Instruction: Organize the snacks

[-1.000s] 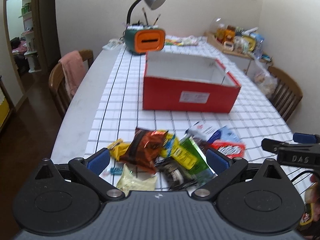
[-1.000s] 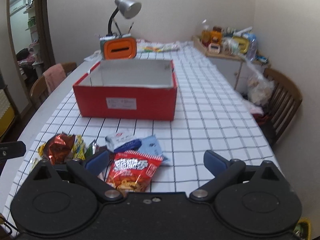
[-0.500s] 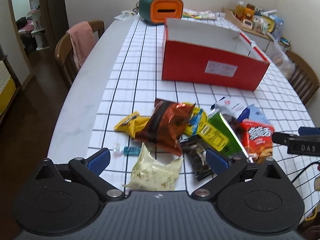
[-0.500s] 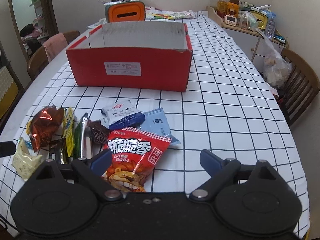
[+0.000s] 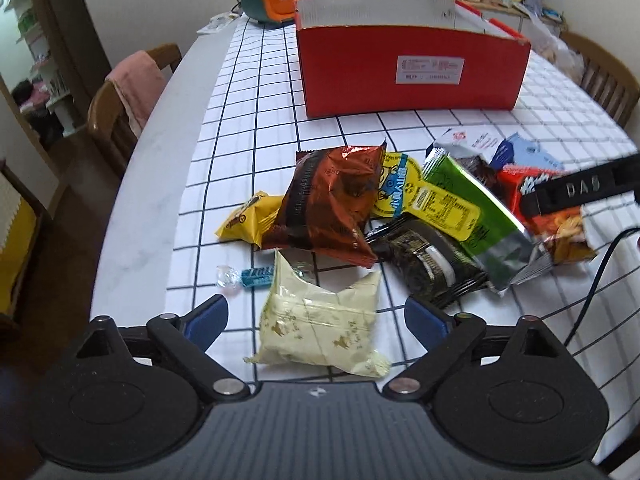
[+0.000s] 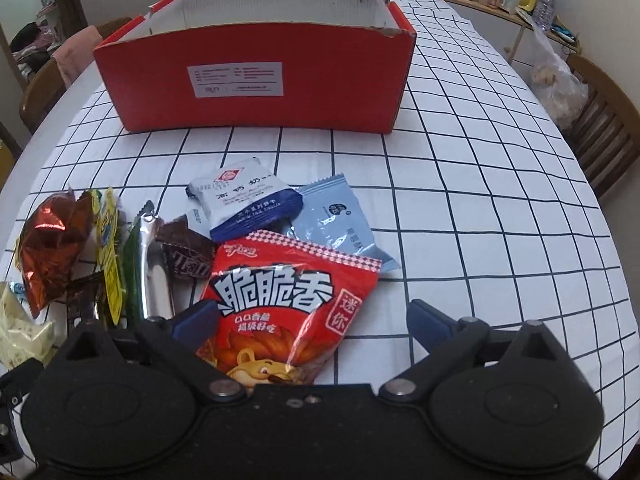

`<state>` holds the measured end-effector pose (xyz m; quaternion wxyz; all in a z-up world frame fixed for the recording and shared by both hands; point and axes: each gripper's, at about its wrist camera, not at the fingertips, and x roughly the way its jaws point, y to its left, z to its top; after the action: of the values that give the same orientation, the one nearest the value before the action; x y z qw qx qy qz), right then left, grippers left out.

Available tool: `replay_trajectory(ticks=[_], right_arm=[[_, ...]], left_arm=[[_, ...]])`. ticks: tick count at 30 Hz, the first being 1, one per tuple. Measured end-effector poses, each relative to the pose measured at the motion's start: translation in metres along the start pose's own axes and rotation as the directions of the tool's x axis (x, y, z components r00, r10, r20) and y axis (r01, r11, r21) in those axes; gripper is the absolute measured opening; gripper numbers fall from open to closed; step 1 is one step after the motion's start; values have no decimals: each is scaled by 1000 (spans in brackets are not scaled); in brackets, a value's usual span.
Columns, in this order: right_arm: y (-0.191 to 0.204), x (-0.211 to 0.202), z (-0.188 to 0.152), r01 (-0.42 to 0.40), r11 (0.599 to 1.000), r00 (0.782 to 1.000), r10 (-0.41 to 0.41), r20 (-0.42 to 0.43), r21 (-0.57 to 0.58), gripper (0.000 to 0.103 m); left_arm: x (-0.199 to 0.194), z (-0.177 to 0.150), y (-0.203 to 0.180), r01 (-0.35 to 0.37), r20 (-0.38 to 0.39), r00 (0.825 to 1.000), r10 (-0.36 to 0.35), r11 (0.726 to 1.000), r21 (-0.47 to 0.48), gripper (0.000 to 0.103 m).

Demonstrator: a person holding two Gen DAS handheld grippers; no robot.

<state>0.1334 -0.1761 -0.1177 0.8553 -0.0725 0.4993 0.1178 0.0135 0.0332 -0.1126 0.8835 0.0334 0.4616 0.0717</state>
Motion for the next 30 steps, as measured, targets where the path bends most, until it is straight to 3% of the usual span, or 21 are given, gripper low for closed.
replay_trajectory(ticks=[6, 13, 17, 19, 23, 30], right_arm=[[14, 1, 4, 4, 1000, 999, -5, -40, -16, 101], [16, 7, 5, 11, 1000, 997, -12, -73, -7, 101], [11, 15, 3, -28, 997, 984, 40, -176, 68, 99], [12, 17, 0, -23, 998, 984, 34, -177, 65, 99], [11, 11, 0, -54, 996, 987, 63, -147, 65, 84], [0, 2, -5, -88, 991, 990, 97, -100, 97, 74]], left_arm=[[14, 6, 0, 4, -75, 997, -3, 1000, 17, 86], [24, 5, -3, 24, -128, 992, -17, 999, 48, 66], [25, 5, 0, 30, -131, 991, -26, 999, 35, 63], [25, 5, 0, 31, -129, 991, -27, 999, 32, 61], [23, 5, 2, 36, -123, 992, -34, 999, 16, 58], [20, 3, 13, 67, -106, 992, -73, 996, -59, 55]])
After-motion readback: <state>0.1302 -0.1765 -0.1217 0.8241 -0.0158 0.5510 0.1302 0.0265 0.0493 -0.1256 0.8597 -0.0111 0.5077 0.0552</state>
